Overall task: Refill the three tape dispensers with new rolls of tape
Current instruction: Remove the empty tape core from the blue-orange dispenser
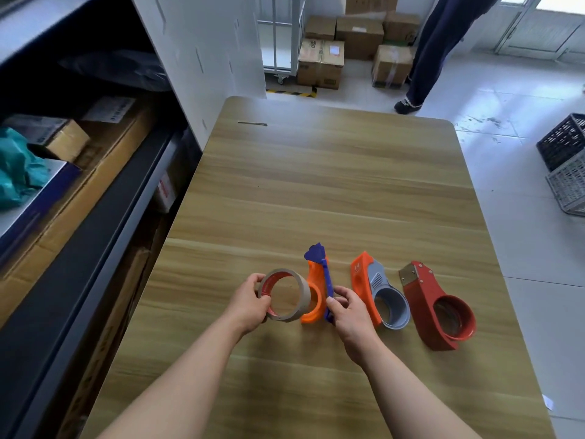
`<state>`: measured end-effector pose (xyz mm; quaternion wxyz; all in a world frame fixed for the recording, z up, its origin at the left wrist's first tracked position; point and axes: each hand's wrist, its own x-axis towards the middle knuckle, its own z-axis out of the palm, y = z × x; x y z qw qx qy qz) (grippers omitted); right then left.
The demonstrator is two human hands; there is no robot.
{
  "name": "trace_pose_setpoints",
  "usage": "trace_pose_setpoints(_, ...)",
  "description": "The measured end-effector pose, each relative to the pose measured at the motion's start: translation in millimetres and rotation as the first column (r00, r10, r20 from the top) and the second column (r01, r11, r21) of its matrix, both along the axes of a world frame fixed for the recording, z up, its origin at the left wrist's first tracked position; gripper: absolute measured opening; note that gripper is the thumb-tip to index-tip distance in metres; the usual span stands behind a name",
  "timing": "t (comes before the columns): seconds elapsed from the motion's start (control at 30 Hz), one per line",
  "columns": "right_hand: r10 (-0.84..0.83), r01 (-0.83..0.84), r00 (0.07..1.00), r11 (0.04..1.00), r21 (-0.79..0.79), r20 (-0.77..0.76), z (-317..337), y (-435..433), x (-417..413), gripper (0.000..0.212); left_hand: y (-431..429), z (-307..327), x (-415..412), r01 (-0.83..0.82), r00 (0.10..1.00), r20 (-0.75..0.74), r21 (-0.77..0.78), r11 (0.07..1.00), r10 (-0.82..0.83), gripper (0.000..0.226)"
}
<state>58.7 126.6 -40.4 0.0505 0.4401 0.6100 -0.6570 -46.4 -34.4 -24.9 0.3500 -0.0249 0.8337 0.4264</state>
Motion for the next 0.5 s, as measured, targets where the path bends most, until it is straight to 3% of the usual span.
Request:
trace_pose_setpoints(0.33, 0.029, -0.041, 0.993, 0.994, 0.103, 0.112, -8.0, -1.4, -9.5, 0.034, -19.3, -4.1, -7.9, -0.029, 0.999, 0.012, -0.056, 0.998, 0.03, 0.036)
trace_pose_setpoints(0.43, 0.104, -0.149, 0.976, 0.961, 0.234, 0.193, -3.5, -3.6, -14.9, 0.034, -22.7, -5.2, -7.7, -0.033, 0.999, 0.008, -0.075, 0.997, 0.033, 0.039)
trace_pose_setpoints(0.5, 0.197, -0.269, 0.957, 0.876, 0.4, 0.211, 1.0, -7.4, -17.6, 0.036, -25.8, -4.2, -7.7, -0.039, 0.999, 0.003, -0.078, 0.996, 0.039, 0.041)
